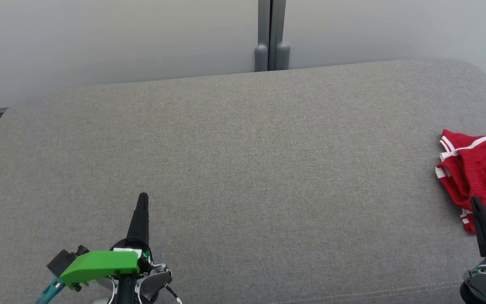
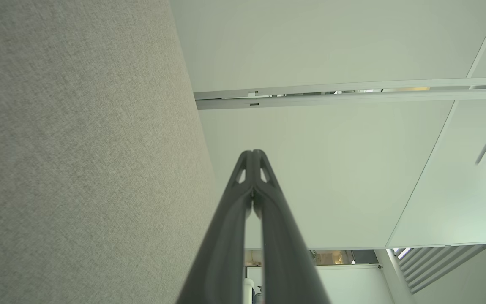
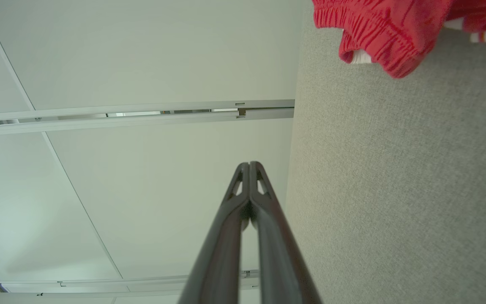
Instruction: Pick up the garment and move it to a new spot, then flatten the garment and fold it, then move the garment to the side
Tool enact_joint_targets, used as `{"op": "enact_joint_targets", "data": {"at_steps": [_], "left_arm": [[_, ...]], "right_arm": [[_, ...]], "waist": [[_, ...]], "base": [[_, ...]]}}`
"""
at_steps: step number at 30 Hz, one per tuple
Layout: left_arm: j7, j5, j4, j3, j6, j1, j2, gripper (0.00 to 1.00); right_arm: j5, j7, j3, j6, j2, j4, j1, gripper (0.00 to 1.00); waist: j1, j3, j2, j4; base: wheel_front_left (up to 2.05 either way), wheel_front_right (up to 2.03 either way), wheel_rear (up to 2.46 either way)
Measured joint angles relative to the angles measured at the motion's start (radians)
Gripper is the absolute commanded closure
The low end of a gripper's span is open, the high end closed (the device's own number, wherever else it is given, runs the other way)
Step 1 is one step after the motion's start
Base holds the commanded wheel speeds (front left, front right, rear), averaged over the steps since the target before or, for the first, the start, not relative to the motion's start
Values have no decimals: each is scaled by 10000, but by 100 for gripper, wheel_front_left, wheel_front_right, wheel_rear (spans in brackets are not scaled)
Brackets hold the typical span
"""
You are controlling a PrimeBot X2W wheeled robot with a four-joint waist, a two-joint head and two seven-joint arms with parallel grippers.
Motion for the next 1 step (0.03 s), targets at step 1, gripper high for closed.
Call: {"op": "enact_joint_targets", "data": {"at_steps": [1], "left_arm": [[0, 0, 0, 0, 0, 0, 0, 100]], "right_arm": [[0, 0, 0, 0, 0, 0, 0, 100]], "waist": [[0, 0, 0, 0]], "base": [[0, 0, 0]]}}
